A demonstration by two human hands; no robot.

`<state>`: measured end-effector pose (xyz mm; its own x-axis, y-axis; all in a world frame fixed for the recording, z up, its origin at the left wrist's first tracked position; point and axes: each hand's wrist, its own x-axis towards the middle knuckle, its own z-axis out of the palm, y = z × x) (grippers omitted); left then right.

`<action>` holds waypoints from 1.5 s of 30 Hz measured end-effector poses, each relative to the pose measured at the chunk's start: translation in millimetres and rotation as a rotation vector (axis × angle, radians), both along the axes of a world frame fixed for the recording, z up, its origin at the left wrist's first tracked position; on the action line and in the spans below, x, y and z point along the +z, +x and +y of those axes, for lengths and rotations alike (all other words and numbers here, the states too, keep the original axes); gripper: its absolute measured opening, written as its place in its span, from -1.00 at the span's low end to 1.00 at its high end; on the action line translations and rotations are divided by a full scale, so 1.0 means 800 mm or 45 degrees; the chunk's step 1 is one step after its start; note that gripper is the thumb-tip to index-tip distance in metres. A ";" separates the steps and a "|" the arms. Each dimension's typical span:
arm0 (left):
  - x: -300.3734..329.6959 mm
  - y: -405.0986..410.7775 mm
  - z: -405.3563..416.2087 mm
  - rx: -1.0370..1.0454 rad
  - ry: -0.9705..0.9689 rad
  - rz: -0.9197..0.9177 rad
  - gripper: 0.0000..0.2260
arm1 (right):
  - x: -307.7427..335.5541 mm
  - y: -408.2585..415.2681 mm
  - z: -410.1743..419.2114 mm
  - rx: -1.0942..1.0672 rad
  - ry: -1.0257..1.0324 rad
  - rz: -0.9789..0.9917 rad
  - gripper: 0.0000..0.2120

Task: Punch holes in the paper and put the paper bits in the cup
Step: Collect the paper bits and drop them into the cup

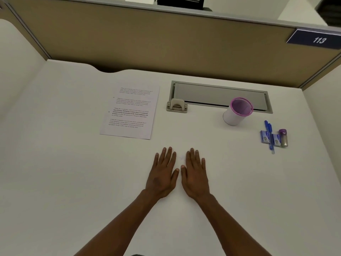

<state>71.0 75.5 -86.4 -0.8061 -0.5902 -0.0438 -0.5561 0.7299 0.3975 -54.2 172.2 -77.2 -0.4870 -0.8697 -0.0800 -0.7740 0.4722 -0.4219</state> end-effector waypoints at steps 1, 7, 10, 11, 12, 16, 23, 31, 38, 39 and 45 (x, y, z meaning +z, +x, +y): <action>-0.001 0.001 0.000 -0.005 0.003 -0.001 -0.45 | -0.002 0.007 0.004 0.039 -0.012 0.004 -0.46; -0.009 0.029 -0.023 0.180 -0.065 0.032 -0.43 | 0.015 -0.002 0.016 -0.298 -0.303 -0.154 -0.51; -0.016 0.040 -0.027 0.141 -0.119 -0.066 -0.40 | 0.021 -0.008 0.009 -0.279 -0.186 -0.082 -0.50; -0.018 0.040 -0.026 0.138 -0.127 -0.085 -0.39 | 0.022 -0.005 0.004 -0.228 -0.152 -0.059 -0.49; -0.019 0.039 -0.026 0.143 -0.128 -0.098 -0.39 | 0.021 -0.002 0.000 -0.180 -0.132 -0.032 -0.49; -0.020 0.037 -0.026 0.159 -0.128 -0.126 -0.39 | 0.016 0.012 -0.020 -0.011 -0.096 0.073 -0.56; -0.020 0.038 -0.027 0.162 -0.134 -0.110 -0.38 | 0.022 0.004 -0.026 0.282 -0.014 0.194 -0.59; -0.020 0.039 -0.028 0.160 -0.110 -0.079 -0.39 | 0.039 -0.032 -0.034 0.559 0.160 0.264 -0.75; -0.018 0.040 -0.027 0.169 -0.084 -0.076 -0.39 | 0.048 -0.017 -0.046 0.410 0.145 0.252 -0.86; -0.018 0.040 -0.027 0.171 -0.085 -0.077 -0.39 | 0.047 -0.011 -0.045 0.350 0.136 0.244 -0.86; -0.016 0.041 -0.026 0.176 -0.086 -0.049 -0.39 | 0.048 -0.010 -0.052 -0.192 0.059 -0.223 -0.84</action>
